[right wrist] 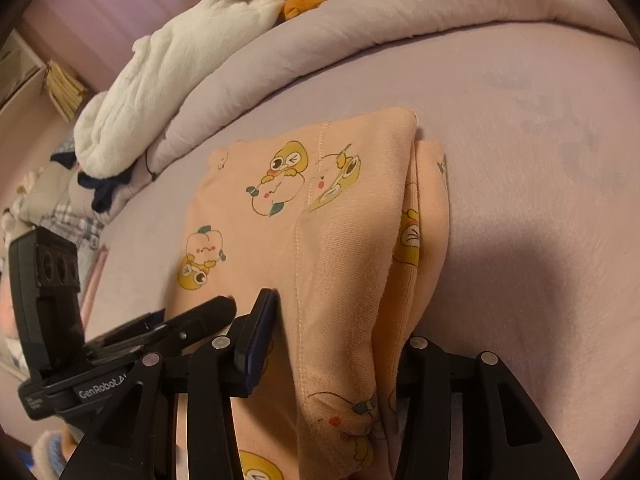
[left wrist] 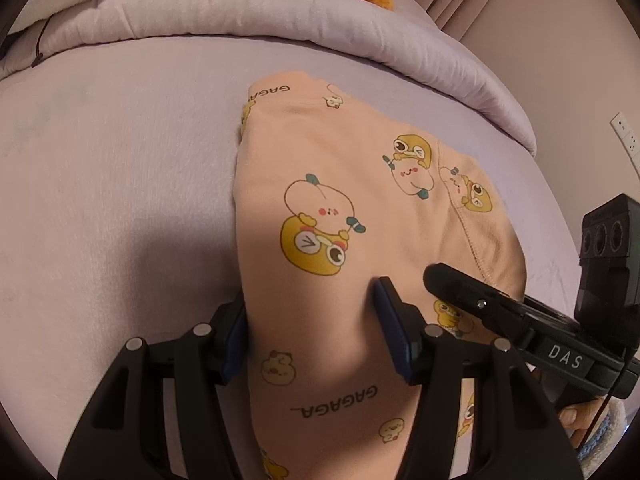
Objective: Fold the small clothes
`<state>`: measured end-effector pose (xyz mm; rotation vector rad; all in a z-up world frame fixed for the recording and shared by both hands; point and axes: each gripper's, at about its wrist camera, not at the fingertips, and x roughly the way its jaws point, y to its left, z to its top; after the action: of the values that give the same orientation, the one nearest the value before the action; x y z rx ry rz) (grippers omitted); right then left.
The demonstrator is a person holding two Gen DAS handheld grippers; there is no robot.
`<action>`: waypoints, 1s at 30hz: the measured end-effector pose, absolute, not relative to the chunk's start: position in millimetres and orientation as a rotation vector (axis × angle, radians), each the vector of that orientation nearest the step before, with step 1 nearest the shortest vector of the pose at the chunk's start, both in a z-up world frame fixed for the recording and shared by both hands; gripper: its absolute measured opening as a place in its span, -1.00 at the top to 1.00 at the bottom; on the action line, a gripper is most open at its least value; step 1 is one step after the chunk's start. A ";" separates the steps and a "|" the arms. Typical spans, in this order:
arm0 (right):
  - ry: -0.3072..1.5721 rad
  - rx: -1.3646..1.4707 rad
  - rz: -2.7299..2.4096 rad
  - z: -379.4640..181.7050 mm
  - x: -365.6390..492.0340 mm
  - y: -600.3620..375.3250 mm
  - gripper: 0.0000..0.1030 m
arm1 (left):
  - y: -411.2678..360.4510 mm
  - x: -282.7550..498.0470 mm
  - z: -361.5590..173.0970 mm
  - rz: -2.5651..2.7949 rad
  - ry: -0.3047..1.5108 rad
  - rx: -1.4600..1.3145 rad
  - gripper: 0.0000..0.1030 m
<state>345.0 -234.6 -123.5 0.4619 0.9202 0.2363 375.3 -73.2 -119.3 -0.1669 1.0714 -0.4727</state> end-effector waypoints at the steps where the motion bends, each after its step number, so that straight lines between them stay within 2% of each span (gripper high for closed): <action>1: 0.920 0.451 0.232 -123.1 345.2 -233.6 0.11 | -74.3 374.8 -119.0 -0.469 1.069 -0.161 -0.12; 10: 0.888 0.306 0.171 -116.3 342.6 -217.9 0.27 | -80.3 370.6 -115.9 -0.436 1.051 -0.107 -0.06; 13: 0.867 0.268 0.162 -112.4 339.9 -213.3 0.45 | -78.4 368.1 -111.7 -0.442 1.049 -0.111 0.12; 16: 0.830 0.216 0.171 -106.1 334.8 -207.6 0.53 | -72.8 365.9 -106.7 -0.449 1.043 -0.136 0.37; 22: 0.776 0.260 0.212 -90.1 322.0 -205.9 0.56 | -65.6 347.0 -91.8 -0.452 1.025 -0.138 0.53; 30: 0.744 0.168 0.258 -72.3 277.6 -175.4 0.56 | -32.8 289.0 -73.9 -0.452 1.007 -0.207 0.57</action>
<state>277.6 -175.4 -72.3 0.1677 0.7440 0.2584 289.0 -32.8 -73.9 -0.2066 1.0069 -0.4522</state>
